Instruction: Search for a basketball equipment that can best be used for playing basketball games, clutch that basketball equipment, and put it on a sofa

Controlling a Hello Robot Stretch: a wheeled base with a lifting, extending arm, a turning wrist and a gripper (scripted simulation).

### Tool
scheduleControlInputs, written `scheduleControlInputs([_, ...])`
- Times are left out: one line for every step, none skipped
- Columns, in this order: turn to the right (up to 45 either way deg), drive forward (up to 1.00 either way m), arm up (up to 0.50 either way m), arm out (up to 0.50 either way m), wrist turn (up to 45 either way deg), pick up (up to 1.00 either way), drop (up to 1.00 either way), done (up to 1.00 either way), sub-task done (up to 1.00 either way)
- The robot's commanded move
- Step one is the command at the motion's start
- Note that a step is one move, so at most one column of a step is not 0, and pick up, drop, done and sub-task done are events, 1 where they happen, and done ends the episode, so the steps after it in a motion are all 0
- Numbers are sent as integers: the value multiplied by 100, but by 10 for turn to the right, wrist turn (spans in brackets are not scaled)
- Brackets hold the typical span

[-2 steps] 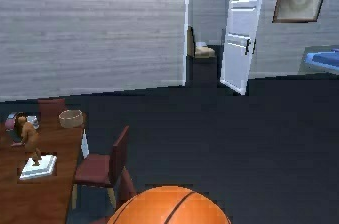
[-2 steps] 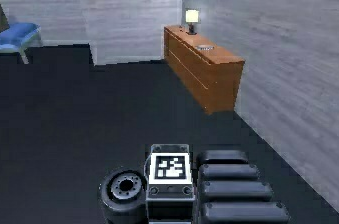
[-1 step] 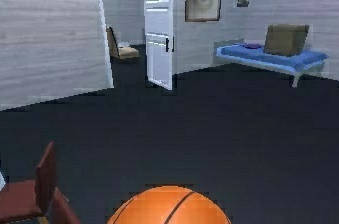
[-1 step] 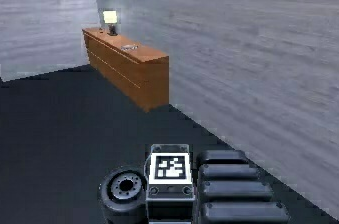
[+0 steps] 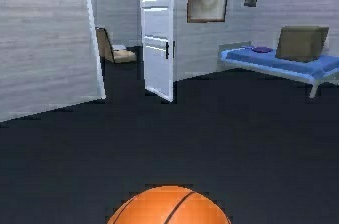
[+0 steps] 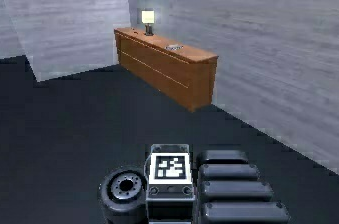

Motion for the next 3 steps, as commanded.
scheduleControlInputs([-120, 0, 0, 0, 0, 0, 0, 0, 0])
scheduleControlInputs([0, 100, 0, 0, 0, 0, 0, 0, 0])
scheduleControlInputs([-30, 0, 0, 0, 0, 0, 0, 0, 0])
